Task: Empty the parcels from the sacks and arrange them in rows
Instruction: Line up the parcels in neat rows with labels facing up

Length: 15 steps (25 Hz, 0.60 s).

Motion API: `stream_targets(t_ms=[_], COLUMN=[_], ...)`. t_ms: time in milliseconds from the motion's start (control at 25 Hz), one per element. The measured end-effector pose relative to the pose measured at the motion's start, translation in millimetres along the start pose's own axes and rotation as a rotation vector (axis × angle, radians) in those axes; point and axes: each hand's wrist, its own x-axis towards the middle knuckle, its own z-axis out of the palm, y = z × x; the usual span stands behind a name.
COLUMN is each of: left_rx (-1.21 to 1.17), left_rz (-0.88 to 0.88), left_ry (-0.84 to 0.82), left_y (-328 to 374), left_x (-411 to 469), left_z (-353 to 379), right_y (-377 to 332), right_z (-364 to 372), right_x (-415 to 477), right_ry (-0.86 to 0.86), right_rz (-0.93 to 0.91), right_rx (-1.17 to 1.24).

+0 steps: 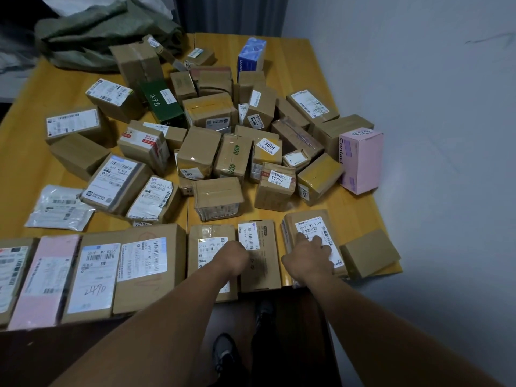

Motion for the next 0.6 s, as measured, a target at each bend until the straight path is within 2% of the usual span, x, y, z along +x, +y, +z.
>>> stream_targets(t_ms=[160, 360, 600], left_rx=[0.022, 0.17, 0.217], left_rz=[0.063, 0.117, 0.087], left_ry=[-0.044, -0.157, -0.176], left_y=[10.7, 7.7, 5.1], left_x=[4.9, 12.1, 12.9], left_z=[13.6, 32.0, 33.7], right_y=[0.1, 29.6, 19.3], right_z=[-12.7, -10.3, 0.7], right_x=[10.3, 25.1, 24.3], right_ry=[0.019, 0.035, 0.048], right_rz=[-0.025, 0.047, -0.053], right_rx=[0.054, -0.035, -0.063])
